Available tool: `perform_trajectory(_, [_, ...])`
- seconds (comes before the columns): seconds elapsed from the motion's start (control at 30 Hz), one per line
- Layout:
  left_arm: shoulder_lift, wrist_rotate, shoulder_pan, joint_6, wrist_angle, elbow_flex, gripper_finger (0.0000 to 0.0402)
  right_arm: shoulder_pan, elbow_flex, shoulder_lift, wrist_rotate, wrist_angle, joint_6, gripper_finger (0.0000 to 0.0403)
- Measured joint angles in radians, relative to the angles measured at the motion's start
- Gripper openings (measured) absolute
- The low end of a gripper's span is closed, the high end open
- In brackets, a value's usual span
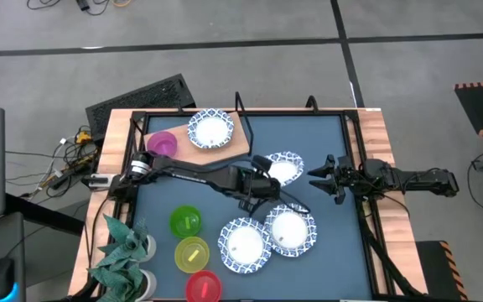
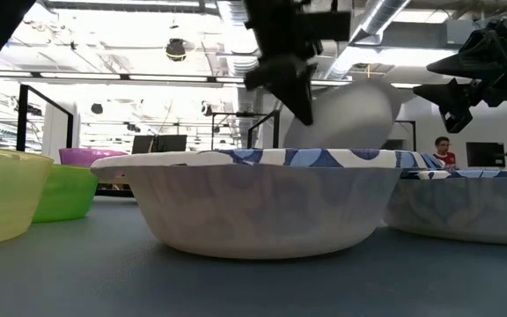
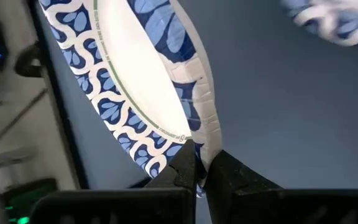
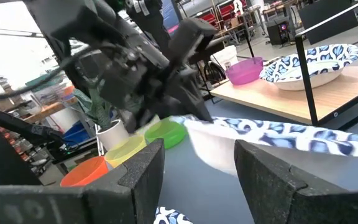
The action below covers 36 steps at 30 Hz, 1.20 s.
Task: Place and stack bowls onto a shelf
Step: Stack the top right white-blue bowl on top of the other white-blue bowl on the shelf
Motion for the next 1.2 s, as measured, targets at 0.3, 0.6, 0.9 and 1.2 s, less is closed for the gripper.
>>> perform_trajectory(0.3, [0.0, 0.211, -0.001, -0.282, -0.34, 0.227, 0.0, 0.0, 0.0, 0.0, 0.0, 0.0, 0.0, 0.022])
perform_trajectory(0.6, [-0.044, 0.345, 0.003, -0.467, -0.721, 0.402, 0.0, 0.0, 0.0, 0.0, 0.0, 0.0, -0.009, 0.022])
perform_trajectory(0.9, [-0.175, 0.162, 0.008, -0.593, -0.716, 0.325, 0.0, 0.0, 0.0, 0.0, 0.001, 0.0, -0.009, 0.022])
perform_trajectory(1.2, [-0.21, -0.11, 0.071, -0.53, -0.715, 0.324, 0.0, 0.0, 0.0, 0.0, 0.002, 0.0, -0.008, 0.022])
